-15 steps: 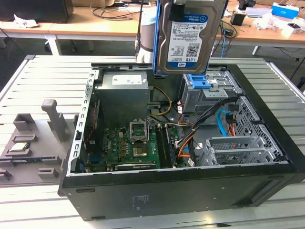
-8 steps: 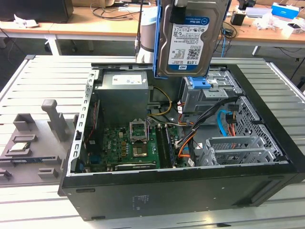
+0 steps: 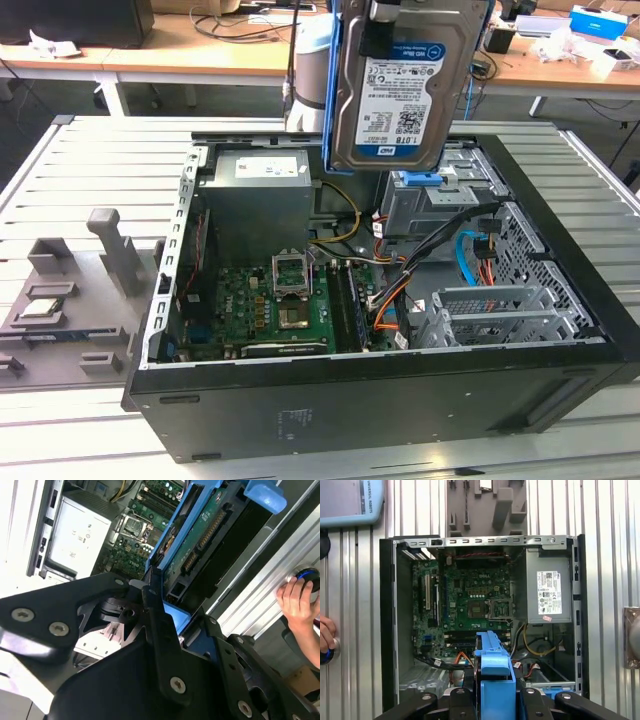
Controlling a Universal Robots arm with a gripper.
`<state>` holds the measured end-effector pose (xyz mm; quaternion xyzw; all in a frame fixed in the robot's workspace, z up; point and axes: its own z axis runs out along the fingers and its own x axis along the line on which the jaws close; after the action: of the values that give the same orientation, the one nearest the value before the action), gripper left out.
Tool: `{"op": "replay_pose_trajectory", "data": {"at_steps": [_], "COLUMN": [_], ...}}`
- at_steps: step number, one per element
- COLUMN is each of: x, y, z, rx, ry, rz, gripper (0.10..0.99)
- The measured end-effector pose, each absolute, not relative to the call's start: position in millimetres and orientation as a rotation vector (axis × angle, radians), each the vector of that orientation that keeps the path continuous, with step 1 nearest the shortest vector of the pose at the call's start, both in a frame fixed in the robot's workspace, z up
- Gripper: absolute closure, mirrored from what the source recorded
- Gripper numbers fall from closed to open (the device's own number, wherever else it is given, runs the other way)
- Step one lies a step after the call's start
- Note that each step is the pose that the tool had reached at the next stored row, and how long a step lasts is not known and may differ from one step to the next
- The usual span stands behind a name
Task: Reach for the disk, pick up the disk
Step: 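Pick up the disk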
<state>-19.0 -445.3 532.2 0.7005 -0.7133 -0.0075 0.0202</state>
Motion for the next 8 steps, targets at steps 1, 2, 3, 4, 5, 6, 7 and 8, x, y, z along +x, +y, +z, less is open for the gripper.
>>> {"op": "replay_pose_trajectory", "data": {"at_steps": [1, 2, 3, 4, 5, 6, 7, 8], "x": [-19.0, -19.0, -19.0, -19.0, -19.0, -19.0, -19.0, -19.1], "y": [-448.2, -450.9, -452.8, -454.2, -456.8, -460.2, -462.6, -465.3], "z": [532.2, 532.2, 532.2, 532.2, 532.2, 532.2, 532.2, 532.2], "rx": [2.173, 2.173, 2.173, 2.173, 2.173, 2.173, 2.173, 2.173], "ry": [-2.213, -2.213, -2.213, -2.213, -2.213, -2.213, -2.213, -2.213], "rz": [-0.023, -0.023, -0.023, -0.023, -0.023, -0.023, -0.023, -0.023], "gripper": [0.722, 0.722, 0.722, 0.722, 0.722, 0.722, 0.722, 0.722]}}
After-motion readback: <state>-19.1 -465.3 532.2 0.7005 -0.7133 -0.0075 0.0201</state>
